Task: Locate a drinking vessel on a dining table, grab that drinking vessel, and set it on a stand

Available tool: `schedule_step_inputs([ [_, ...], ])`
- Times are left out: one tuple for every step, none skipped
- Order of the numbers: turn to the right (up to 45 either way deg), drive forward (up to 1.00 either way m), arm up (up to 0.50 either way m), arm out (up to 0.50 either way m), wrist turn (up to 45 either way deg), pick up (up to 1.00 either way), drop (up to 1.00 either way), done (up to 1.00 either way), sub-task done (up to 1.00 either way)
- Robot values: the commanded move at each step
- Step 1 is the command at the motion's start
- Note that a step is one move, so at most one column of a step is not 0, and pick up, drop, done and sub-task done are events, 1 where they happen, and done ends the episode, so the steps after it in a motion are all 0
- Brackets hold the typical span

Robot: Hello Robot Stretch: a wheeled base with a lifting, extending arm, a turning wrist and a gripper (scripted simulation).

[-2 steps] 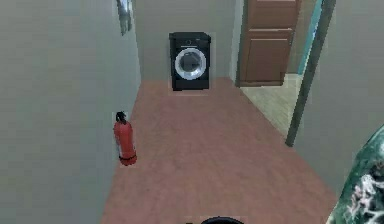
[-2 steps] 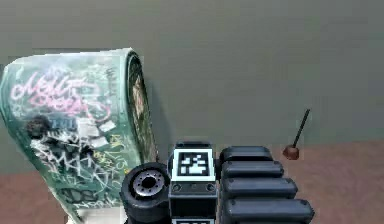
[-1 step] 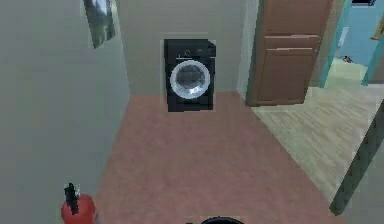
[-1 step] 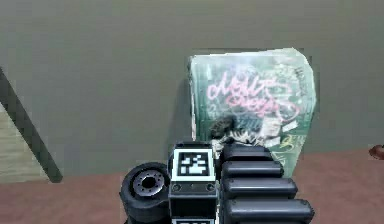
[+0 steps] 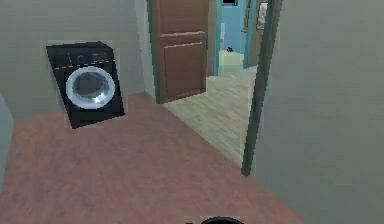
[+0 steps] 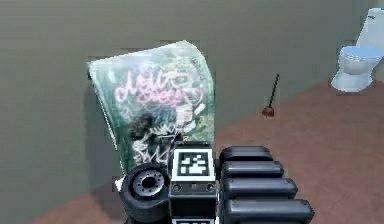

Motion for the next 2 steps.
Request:
schedule_step_inputs([
  [0.0, 1.0, 0.0, 0.0, 0.0, 0.0, 0.0, 0.0, 0.0],
  [3.0, 0.0, 0.0, 0.0, 0.0, 0.0, 0.0, 0.0, 0.0],
])
